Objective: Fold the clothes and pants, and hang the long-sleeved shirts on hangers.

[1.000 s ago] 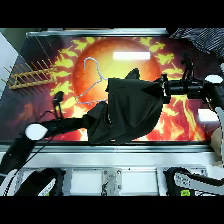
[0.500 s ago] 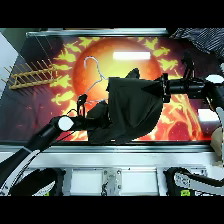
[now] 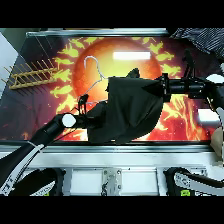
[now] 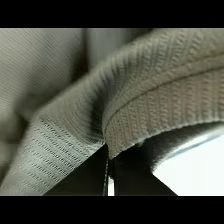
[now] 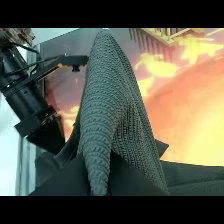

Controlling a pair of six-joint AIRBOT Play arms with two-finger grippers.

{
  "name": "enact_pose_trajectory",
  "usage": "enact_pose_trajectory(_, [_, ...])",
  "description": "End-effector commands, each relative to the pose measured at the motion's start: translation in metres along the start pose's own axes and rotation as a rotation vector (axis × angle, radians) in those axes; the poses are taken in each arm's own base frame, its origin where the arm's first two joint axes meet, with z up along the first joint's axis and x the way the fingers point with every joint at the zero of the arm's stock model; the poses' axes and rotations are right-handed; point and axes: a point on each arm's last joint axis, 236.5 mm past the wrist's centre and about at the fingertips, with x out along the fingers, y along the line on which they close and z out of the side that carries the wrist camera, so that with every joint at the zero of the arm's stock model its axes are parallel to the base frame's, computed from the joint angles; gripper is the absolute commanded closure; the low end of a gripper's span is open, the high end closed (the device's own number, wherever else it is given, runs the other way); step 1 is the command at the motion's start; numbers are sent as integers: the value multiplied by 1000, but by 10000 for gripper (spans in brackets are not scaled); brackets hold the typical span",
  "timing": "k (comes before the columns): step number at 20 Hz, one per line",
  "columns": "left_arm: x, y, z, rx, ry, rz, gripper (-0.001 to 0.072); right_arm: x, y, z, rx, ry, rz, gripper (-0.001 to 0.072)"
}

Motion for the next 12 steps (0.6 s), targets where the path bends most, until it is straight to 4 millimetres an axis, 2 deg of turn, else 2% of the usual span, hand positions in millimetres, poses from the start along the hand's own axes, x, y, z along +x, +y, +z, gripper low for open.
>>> enact_pose_trajectory(1, [-38, 23, 26, -39, -66, 22, 690, -2, 11, 21, -4, -48, 4, 697])
enact_pose_trajectory(3, [-66, 39, 39, -72, -106, 26, 690, -2, 21, 37, -19, -92, 14, 698])
enact_pose_trajectory(5, [-85, 50, 44, -72, -126, 35, 691, 1, 32, 49, 3, -128, 45, 697])
enact_pose_trajectory(8, [-100, 64, 47, -97, -136, 46, 691, 11, 53, 49, -10, -112, 115, 697])
enact_pose_trajectory(12, [-116, 66, 59, -92, -156, 48, 691, 16, 57, 50, 4, -111, 131, 697])
